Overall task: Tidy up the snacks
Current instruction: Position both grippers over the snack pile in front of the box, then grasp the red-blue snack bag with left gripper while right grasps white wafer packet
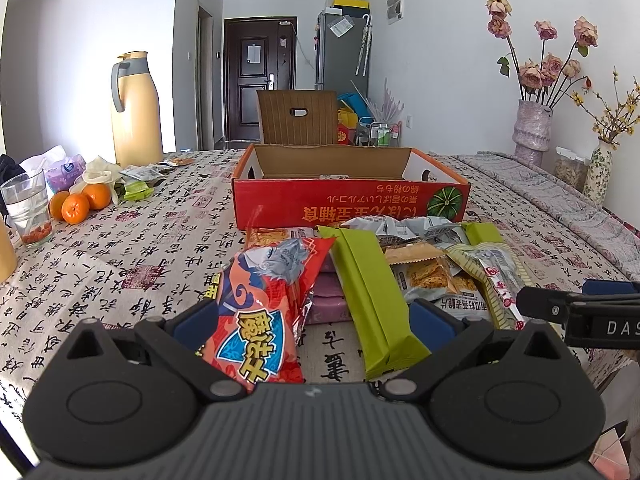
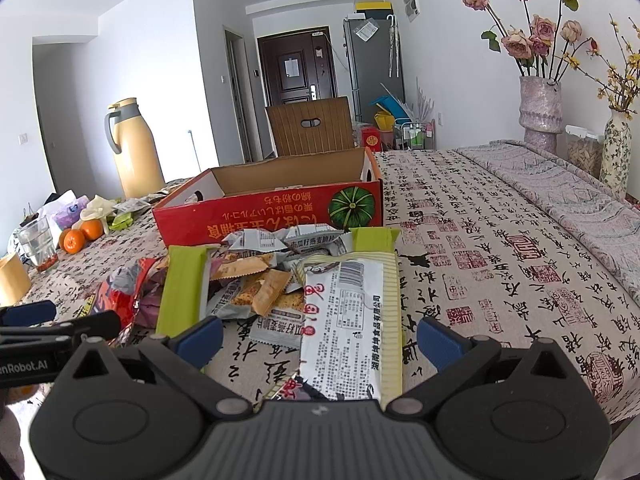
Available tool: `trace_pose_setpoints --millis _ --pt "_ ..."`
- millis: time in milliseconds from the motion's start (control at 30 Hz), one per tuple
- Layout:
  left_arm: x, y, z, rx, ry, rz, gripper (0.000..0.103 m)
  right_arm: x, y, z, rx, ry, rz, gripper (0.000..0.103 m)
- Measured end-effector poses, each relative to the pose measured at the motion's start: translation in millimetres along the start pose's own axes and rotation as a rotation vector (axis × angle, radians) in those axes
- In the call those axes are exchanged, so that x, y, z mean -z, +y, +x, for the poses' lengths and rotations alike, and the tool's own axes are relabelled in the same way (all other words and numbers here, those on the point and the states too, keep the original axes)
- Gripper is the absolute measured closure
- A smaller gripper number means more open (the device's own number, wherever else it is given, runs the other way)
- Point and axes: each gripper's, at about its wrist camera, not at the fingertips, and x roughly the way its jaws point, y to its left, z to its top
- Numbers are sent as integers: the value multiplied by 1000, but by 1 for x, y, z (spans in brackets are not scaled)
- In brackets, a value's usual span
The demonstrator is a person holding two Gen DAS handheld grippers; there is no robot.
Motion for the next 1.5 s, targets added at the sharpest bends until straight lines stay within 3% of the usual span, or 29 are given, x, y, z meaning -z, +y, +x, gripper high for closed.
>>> trace_pose_setpoints --millis 933,1200,1300,1500 --pt "4 3 5 -2 14 -10 0 8 0 6 3 14 0 0" --pt "3 7 12 -11 33 -25 0 5 -8 18 49 49 0 0" --pt "2 8 15 -13 40 -26 0 6 -12 28 58 73 1 3" --pt "2 9 18 -21 51 -31 0 7 -12 48 56 112 -7 22"
